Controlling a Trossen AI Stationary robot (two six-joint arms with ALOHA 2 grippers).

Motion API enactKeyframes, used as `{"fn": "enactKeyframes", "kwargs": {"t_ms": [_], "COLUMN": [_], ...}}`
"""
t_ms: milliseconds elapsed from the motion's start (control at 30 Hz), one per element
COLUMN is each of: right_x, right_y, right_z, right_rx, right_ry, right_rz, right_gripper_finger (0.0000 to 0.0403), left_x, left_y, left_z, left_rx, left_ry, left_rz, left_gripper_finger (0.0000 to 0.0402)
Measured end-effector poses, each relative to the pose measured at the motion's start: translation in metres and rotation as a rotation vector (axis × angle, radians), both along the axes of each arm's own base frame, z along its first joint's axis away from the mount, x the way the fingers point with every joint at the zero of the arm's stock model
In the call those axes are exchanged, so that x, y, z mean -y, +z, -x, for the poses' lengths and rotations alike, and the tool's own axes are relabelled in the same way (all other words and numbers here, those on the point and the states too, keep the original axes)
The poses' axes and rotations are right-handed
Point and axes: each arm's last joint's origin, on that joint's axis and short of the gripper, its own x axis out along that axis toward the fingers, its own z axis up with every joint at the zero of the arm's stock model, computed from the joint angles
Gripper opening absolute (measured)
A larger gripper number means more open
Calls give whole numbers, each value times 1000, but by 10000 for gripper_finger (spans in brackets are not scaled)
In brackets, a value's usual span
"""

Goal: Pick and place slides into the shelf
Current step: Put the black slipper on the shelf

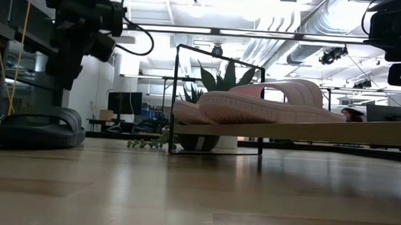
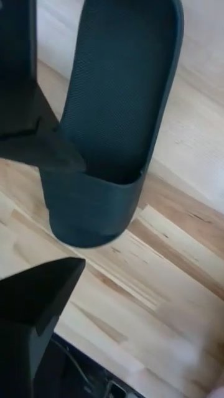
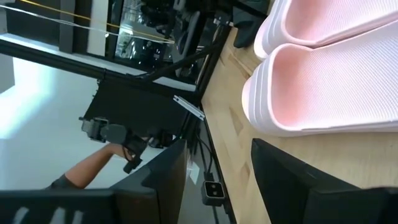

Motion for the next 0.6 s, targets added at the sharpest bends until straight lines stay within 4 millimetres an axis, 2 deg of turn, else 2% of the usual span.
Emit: {"fn": "enactKeyframes", "kwargs": {"t_ms": [100,200,600], "right_x": [0,0,1], "right_y": [0,0,0], "right_z": [0,0,0], "right_rx": [0,-1,-2], "right_ry": [-9,-21,-40], "right_rz": [-6,-16,-30], "right_gripper_finger": [169,169,169], "left_x": [1,3,9], "left_y": [-11,-22,-55], "left_z": [2,4,11], "left_rx": [-2,1,8], "left_ry": [-27,-31,-32], "left_rz": [0,13,51], "left_gripper_finger": [256,269,266]}}
